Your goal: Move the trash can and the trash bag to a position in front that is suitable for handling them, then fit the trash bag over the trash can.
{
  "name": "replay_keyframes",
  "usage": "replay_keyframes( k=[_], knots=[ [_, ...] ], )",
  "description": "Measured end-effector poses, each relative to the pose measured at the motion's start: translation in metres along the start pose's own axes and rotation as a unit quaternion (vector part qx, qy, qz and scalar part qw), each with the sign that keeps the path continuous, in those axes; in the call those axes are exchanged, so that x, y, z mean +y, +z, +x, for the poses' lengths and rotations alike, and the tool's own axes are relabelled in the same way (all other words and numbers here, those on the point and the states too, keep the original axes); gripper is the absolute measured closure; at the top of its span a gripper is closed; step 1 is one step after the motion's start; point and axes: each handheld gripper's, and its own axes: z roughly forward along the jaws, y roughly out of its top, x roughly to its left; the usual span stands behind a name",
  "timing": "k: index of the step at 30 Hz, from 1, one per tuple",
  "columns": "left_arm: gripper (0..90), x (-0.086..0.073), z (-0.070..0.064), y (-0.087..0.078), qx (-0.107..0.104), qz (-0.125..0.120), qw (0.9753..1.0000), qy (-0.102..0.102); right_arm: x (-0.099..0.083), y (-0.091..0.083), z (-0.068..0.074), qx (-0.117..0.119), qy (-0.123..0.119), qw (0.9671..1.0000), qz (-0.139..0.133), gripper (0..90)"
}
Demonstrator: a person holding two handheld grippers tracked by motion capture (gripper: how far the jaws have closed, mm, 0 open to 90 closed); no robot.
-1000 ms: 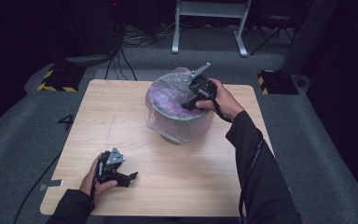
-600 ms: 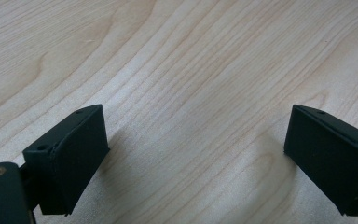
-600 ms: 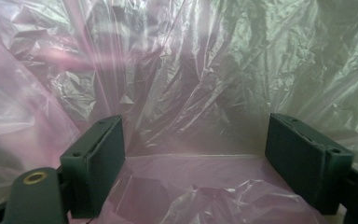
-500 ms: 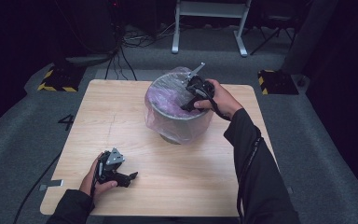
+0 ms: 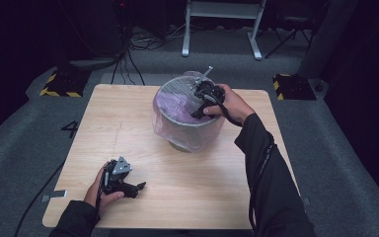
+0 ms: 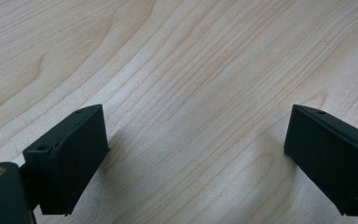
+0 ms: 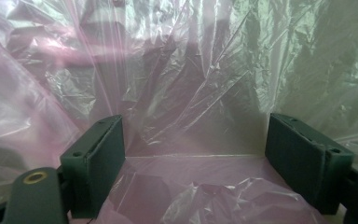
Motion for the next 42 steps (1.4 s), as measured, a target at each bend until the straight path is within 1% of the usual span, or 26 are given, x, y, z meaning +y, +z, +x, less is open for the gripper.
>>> replay_keyframes(
  k=[2,8,23,30,36,37,41,42],
  knots=[
    [6.1,0.0,0.0,0.0001,0.0,-0.001,1.0,0.0,0.0011,0.0007,0.0009,-0.002,-0.001,1.0,0.007,19.8],
    [6.1,-0.0001,0.0,0.0,0.0,0.0,1.0,0.0,0.0016,0.0021,0.002,-0.003,-0.009,0.9998,0.015,19.8],
    [6.1,0.0,0.0001,0.0,0.0,0.0,1.0,0.0,0.002,0.0039,0.0028,-0.002,-0.012,0.9996,0.024,19.8],
    [6.1,0.0,0.0,0.0,-0.001,0.0,1.0,0.0,0.0016,0.004,0.0027,-0.002,-0.015,0.9996,0.022,19.9],
    [6.5,-0.0003,-0.0001,-0.0006,0.0,0.001,1.0,-0.001,0.0009,0.0035,0.0035,-0.004,-0.011,0.9998,0.016,19.9],
    [6.5,-0.0003,0.0002,-0.0008,0.001,0.002,1.0,0.001,0.0008,0.0035,0.0035,-0.004,-0.011,0.9998,0.016,19.9],
    [6.9,-0.0008,-0.0002,-0.0013,0.001,0.001,1.0,-0.001,0.0011,0.0033,0.0029,-0.001,-0.01,0.9998,0.017,20.0],
    [7.0,-0.0007,0.0003,-0.0012,0.002,0.0,1.0,0.003,0.0013,0.0034,0.0028,-0.001,-0.009,0.9998,0.017,20.0]
  ],
)
